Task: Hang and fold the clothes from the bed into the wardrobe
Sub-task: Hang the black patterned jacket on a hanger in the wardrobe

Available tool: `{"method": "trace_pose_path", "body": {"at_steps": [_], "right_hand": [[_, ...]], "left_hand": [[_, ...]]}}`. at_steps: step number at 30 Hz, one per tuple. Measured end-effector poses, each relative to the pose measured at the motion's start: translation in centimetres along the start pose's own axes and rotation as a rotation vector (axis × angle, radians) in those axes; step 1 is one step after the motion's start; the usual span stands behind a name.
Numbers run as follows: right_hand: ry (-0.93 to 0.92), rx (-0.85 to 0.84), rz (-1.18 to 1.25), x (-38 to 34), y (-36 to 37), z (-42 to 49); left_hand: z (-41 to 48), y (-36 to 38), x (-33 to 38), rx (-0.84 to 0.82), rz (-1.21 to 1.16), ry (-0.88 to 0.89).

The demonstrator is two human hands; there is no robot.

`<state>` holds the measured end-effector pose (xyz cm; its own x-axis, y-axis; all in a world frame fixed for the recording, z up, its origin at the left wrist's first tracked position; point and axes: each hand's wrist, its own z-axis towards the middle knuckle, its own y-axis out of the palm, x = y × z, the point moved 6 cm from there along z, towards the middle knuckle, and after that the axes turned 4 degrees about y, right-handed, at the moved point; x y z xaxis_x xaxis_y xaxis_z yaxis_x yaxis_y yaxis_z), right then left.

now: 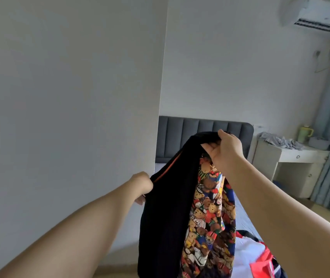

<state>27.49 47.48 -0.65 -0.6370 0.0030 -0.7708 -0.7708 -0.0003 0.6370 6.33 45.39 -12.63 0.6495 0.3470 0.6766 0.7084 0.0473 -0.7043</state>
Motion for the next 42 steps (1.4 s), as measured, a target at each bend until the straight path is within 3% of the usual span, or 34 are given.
{"method": "trace_pose_path", "body": {"at_steps": [4,6,12,19,24,28,35,42], "right_hand": [[0.096,-0.042,-0.016,2.0,1.0,-1.1],[0.152,-0.072,-0.061,3.5,1.8,-1.8],[0.319,-0.179,-0.237,10.5,5.1,-4.3],[0.562,-0.352,-0.341,22.3,11.1,-11.0],[0.68,-0.504,-0.411,28.6,16.9,-17.2],[0.743,-0.585,-0.484,33.0,20.2,-20.5],[0.729,-0.807,-0.806,41.8,31.2,-28.5],[0.682,-1.135,-0.981,52.8,44.4,-40.7]], "left_hand": [[-1.8,-2.9,-2.6,0.201,-0.774,-0.253],[-3.0,-4.4,-3.8,0.294,-1.122,-0.288],[-8.8,-8.4,-10.4,0.579,-1.432,-0.257],[-19.3,-15.0,-19.6,0.913,-1.35,-0.29],[-27.6,-20.7,-28.4,1.364,-1.37,-0.352],[-30.7,-24.2,-32.0,1.392,-1.423,-0.276],[-37.8,-31.3,-42.1,1.585,-1.447,-0.324],[-44.6,-40.7,-53.3,1.538,-1.377,-0.431]]}}
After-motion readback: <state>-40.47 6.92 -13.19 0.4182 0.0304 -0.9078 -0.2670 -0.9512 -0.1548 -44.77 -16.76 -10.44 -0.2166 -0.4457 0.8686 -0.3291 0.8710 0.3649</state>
